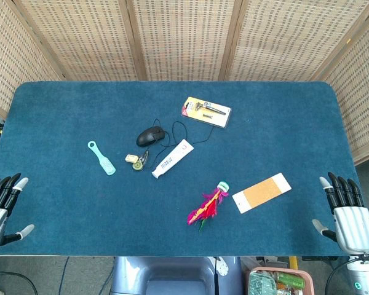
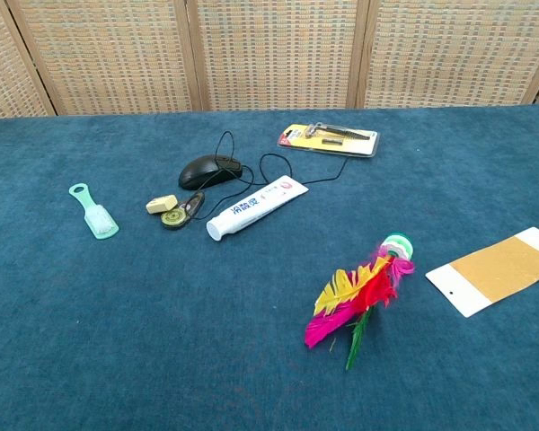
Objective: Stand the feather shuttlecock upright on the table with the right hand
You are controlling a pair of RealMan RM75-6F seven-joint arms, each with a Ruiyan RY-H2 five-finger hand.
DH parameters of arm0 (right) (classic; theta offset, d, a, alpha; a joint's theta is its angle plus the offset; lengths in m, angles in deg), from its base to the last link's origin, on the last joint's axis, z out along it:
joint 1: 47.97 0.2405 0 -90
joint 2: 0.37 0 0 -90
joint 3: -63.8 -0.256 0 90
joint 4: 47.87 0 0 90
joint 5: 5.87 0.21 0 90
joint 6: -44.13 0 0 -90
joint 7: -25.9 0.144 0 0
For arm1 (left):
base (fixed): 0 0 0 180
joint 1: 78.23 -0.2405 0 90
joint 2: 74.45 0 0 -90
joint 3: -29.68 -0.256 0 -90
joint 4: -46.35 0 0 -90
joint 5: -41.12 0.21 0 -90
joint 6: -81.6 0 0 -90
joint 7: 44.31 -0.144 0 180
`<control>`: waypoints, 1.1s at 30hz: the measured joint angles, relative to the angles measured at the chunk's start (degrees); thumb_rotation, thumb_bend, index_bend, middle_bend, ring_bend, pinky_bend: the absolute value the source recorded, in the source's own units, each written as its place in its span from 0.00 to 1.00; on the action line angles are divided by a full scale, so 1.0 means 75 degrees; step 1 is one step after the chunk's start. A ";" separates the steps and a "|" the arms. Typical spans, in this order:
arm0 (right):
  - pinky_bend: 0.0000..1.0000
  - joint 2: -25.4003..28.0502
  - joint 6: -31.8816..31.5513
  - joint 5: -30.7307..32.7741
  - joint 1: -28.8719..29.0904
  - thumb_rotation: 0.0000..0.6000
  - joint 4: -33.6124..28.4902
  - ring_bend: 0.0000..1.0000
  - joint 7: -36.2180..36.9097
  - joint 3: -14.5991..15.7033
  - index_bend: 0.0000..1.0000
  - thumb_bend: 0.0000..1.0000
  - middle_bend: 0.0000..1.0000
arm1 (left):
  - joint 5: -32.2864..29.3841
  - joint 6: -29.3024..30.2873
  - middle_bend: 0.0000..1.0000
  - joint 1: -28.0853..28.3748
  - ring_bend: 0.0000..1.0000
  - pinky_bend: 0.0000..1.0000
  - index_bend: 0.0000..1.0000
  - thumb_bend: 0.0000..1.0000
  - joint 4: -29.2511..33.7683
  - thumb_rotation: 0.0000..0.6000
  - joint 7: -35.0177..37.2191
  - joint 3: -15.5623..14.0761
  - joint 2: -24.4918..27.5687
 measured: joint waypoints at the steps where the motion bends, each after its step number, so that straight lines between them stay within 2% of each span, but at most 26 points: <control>1: 0.00 -0.0005 0.0002 0.0007 0.0002 1.00 0.0001 0.00 -0.0001 -0.0003 0.00 0.00 0.00 | -0.0001 -0.0007 0.00 0.0003 0.00 0.00 0.00 0.00 -0.0005 1.00 -0.0001 0.0001 -0.0003; 8: 0.00 -0.0013 0.0196 0.0043 0.0086 1.00 0.0005 0.00 0.0003 -0.0002 0.00 0.00 0.00 | -0.0062 -0.0056 0.00 0.0028 0.00 0.00 0.00 0.00 -0.0038 1.00 0.0023 0.0034 -0.0025; 14: 0.00 -0.0025 0.0863 -0.0487 0.0694 1.00 0.0240 0.00 0.0894 0.0055 0.04 0.00 0.00 | -0.0149 -0.0099 0.00 0.0055 0.00 0.00 0.00 0.00 -0.0018 1.00 -0.0127 0.0092 -0.0096; 21: 0.00 -0.0023 0.2697 -0.1495 0.2383 1.00 0.0601 0.00 0.2375 0.0150 0.13 0.02 0.00 | -0.0522 -0.0451 0.00 0.0192 0.00 0.00 0.00 0.00 0.0034 1.00 -0.0440 0.0213 -0.0210; 24: 0.00 -0.0072 0.3574 -0.1762 0.3124 1.00 0.0656 0.00 0.2780 0.0179 0.18 0.11 0.00 | -0.0780 -0.0654 0.00 0.0279 0.00 0.00 0.00 0.00 0.0059 1.00 -0.0630 0.0291 -0.0272; 26: 0.00 -0.0135 0.4100 -0.1852 0.3554 1.00 0.0648 0.00 0.2948 0.0193 0.19 0.16 0.00 | -0.0934 -0.0755 0.00 0.0333 0.00 0.00 0.00 0.00 0.0076 1.00 -0.0743 0.0351 -0.0307; 30: 0.00 -0.0481 0.5137 -0.1910 0.4410 1.00 0.0640 0.00 0.3112 0.0209 0.21 0.19 0.00 | -0.1147 -0.0899 0.00 0.0404 0.00 0.00 0.00 0.00 0.0072 1.00 -0.0828 0.0426 -0.0351; 33: 0.00 -0.0874 0.5617 -0.1823 0.4744 1.00 0.0690 0.00 0.3019 0.0202 0.21 0.21 0.00 | -0.1267 -0.0999 0.00 0.0450 0.00 0.00 0.00 0.00 0.0057 1.00 -0.0850 0.0460 -0.0365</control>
